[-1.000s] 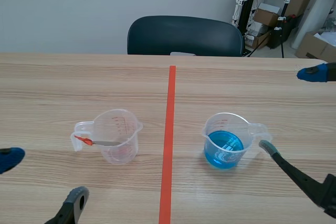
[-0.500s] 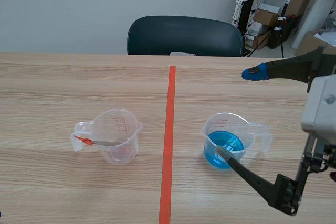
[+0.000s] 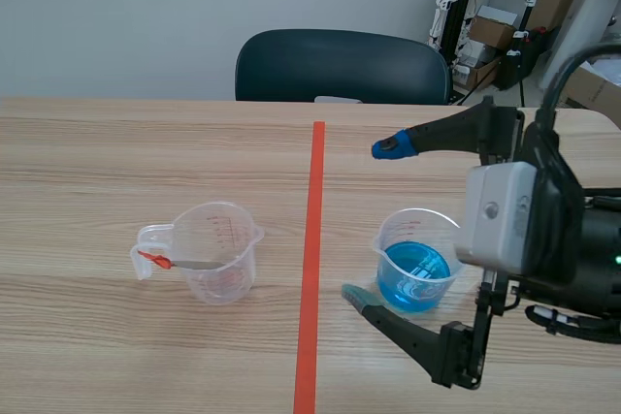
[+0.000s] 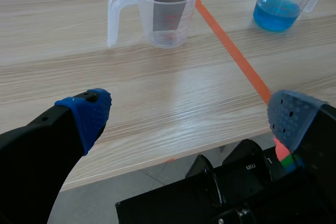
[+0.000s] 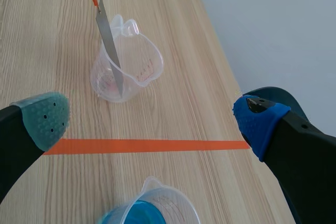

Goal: Do the redox reaction experiment. lift the metal plate out of the left beaker

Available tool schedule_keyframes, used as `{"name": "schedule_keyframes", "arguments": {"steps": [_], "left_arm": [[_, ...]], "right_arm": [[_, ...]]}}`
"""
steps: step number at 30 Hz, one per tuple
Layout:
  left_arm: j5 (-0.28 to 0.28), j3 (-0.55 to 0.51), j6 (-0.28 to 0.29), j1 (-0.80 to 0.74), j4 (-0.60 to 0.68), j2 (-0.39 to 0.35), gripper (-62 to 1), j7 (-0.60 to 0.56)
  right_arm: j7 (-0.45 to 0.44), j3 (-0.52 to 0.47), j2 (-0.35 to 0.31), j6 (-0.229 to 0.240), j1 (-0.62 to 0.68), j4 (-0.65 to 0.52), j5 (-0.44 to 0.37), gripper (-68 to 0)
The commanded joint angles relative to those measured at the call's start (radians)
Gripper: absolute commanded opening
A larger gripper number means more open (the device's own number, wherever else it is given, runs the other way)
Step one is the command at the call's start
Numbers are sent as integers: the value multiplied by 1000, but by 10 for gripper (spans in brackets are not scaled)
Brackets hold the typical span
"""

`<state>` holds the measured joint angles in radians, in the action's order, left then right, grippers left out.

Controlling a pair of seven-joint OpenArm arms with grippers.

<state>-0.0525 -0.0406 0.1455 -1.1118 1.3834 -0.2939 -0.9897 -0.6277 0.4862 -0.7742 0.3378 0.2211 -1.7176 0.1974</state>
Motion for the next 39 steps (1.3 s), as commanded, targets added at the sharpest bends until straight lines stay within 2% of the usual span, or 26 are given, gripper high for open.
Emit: {"name": "schedule_keyframes", "arguments": {"steps": [1,6,11,18,23,26,32,39], "left_arm": [[-5,1,0,13,-10,-1,14,-36],[-3,8,6,35,-92,-3,14,-129],[-3,42,6,44,-109,-4,14,-218],[-3,101,5,90,-109,-29,14,-216],[-11,110,-4,114,-109,-42,14,-199],[-10,109,-31,132,-109,-42,14,-190],[-10,70,-50,159,-109,-42,14,-187],[-10,18,-45,174,-124,-42,14,-177]], "right_arm": [[-11,9,14,-3,-37,17,9,-8],[-31,92,61,-4,-112,80,79,-8],[-66,140,116,-3,-155,112,131,-8],[-120,187,200,-3,-187,156,201,-8],[-131,243,247,-3,-227,193,217,-8],[-130,274,271,-4,-253,214,219,-8],[-130,291,320,-4,-272,237,219,-8],[-108,294,418,1,-270,258,223,-8]]}}
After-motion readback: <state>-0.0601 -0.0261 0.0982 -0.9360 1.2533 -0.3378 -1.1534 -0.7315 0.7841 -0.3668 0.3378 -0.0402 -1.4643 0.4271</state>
